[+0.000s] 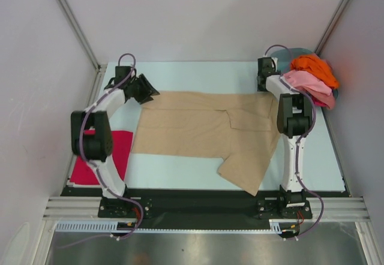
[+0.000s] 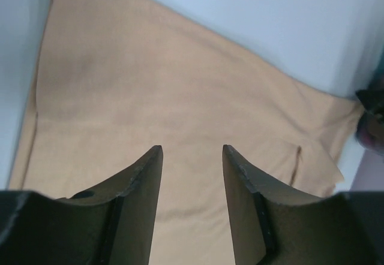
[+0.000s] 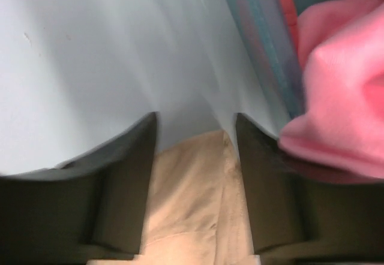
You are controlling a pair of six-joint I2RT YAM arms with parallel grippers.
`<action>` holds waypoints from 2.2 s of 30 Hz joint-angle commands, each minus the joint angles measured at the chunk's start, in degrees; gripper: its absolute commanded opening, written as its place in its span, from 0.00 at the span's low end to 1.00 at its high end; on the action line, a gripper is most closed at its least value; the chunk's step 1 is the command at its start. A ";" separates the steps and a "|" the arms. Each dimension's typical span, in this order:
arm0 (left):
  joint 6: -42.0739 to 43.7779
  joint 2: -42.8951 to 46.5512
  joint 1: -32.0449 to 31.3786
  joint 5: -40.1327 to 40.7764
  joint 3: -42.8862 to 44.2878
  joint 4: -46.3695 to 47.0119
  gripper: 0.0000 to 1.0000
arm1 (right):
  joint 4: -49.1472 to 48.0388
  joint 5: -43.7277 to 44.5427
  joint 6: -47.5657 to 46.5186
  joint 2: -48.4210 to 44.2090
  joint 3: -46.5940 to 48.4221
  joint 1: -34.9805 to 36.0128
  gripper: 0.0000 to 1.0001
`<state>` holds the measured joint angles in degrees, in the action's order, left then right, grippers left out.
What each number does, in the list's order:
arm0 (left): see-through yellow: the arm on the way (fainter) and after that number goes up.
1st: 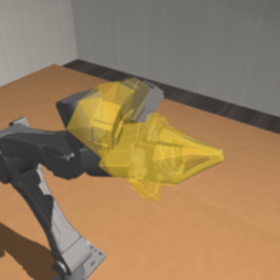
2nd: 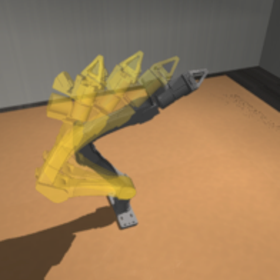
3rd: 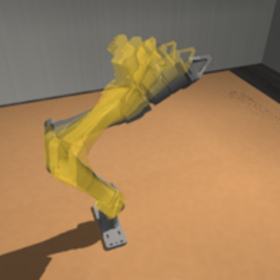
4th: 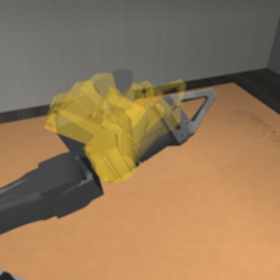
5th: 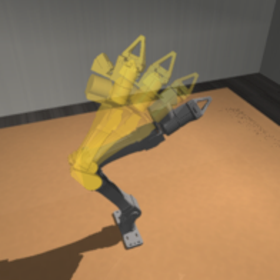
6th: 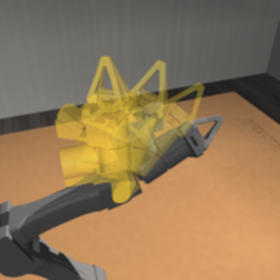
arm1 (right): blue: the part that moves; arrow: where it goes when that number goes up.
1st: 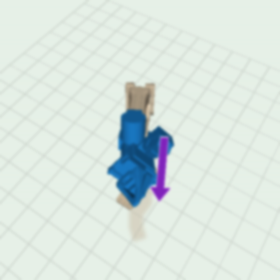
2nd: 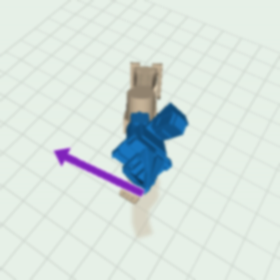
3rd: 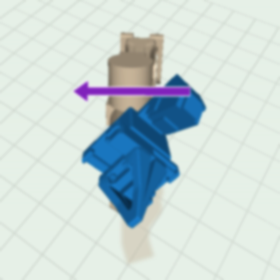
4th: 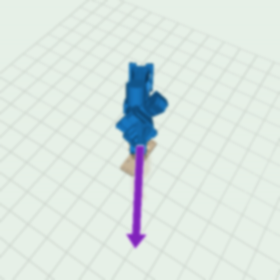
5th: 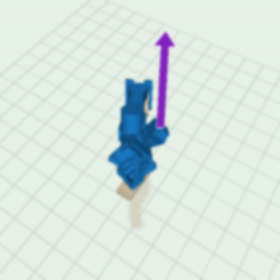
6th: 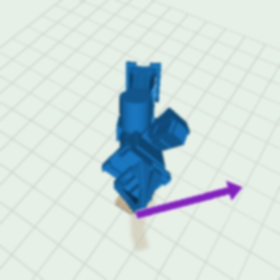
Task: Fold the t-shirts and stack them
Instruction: Fold the tshirt
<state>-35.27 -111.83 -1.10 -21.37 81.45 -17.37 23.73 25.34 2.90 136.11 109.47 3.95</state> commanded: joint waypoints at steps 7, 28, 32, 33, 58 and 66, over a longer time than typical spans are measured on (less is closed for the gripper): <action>-0.15 39.38 -0.65 5.62 -29.11 1.03 0.54 | -0.09 21.49 -4.22 -16.48 -7.24 10.11 0.86; -7.97 58.59 -17.49 -0.73 -51.32 11.54 0.49 | -8.34 -38.69 22.86 -61.40 -63.14 -3.23 0.85; -11.84 44.81 -30.24 1.59 -46.05 25.34 0.41 | -10.80 -42.56 22.68 -61.14 -65.61 -8.50 0.79; -12.10 38.51 -31.49 1.85 -44.12 27.97 0.37 | -11.24 -43.53 22.77 -60.71 -66.05 -9.47 0.77; -11.23 -10.86 -43.63 9.24 -3.40 26.68 0.43 | -20.47 -49.69 21.10 -50.95 -67.46 -16.78 0.48; -9.91 -13.32 -43.37 10.64 0.63 26.33 0.40 | -21.53 -50.48 20.92 -49.81 -68.16 -17.92 0.48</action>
<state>-46.52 -124.75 -44.82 -12.56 78.98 9.19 4.25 -24.08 24.77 85.41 41.69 -13.63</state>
